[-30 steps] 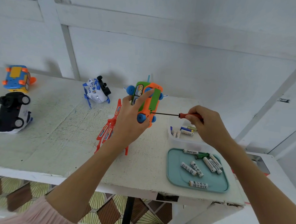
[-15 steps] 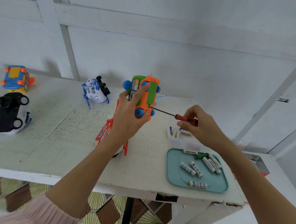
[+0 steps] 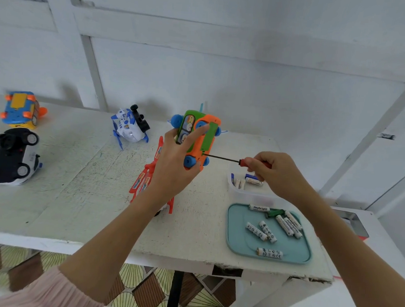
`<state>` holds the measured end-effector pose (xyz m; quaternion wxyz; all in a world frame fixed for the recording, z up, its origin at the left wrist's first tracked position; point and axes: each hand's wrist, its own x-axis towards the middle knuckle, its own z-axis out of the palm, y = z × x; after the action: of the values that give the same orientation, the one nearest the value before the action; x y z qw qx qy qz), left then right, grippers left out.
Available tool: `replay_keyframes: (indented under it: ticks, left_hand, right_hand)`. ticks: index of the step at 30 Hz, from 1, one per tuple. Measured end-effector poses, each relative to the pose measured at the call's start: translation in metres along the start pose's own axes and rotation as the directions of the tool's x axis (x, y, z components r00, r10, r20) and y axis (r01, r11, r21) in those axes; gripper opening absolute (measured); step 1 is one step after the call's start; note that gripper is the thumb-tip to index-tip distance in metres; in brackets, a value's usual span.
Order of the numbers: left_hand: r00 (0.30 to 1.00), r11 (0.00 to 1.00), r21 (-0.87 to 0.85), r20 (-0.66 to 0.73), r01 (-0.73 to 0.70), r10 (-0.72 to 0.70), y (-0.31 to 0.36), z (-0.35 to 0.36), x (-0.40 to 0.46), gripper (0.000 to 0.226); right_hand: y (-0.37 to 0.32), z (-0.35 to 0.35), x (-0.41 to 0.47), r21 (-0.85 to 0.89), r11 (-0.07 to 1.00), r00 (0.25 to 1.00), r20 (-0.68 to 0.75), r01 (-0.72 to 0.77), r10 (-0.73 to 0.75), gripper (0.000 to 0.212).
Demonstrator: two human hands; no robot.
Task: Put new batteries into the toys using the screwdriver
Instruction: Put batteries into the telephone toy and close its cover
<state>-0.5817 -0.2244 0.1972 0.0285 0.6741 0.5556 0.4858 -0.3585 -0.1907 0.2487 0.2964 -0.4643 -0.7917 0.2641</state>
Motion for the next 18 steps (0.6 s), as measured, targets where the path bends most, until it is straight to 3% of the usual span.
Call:
replay_keyframes:
  ticks: [5,7,9,15,18]
  left_hand:
    - [0.999,0.998,-0.060,-0.041,-0.002,0.000,0.005,-0.001,0.007,0.063]
    - [0.999,0.997,-0.076,-0.046,-0.009,0.005,0.007,-0.002,0.009,0.063]
    - [0.999,0.996,-0.091,-0.049,-0.010,0.006,0.008,-0.006,0.013,0.064]
    - [0.998,0.995,-0.102,-0.069,-0.011,0.004,0.011,-0.020,0.024,0.067]
    - [0.994,0.998,-0.061,-0.104,0.024,-0.031,0.010,-0.028,0.028,0.072]
  right_hand:
    - [0.003,-0.001,-0.003,0.345,0.914,0.974,0.151,-0.214,0.171,0.040]
    - [0.005,0.000,-0.004,0.401,0.878,0.959,0.215,-0.260,0.186,0.041]
    - [0.008,0.002,-0.003,0.393,0.890,0.962,0.226,-0.232,0.152,0.036]
    - [0.020,0.010,0.000,0.297,0.953,0.997,0.073,-0.059,0.039,0.008]
    - [0.021,0.018,-0.005,0.187,0.982,0.995,0.090,0.023,-0.040,0.002]
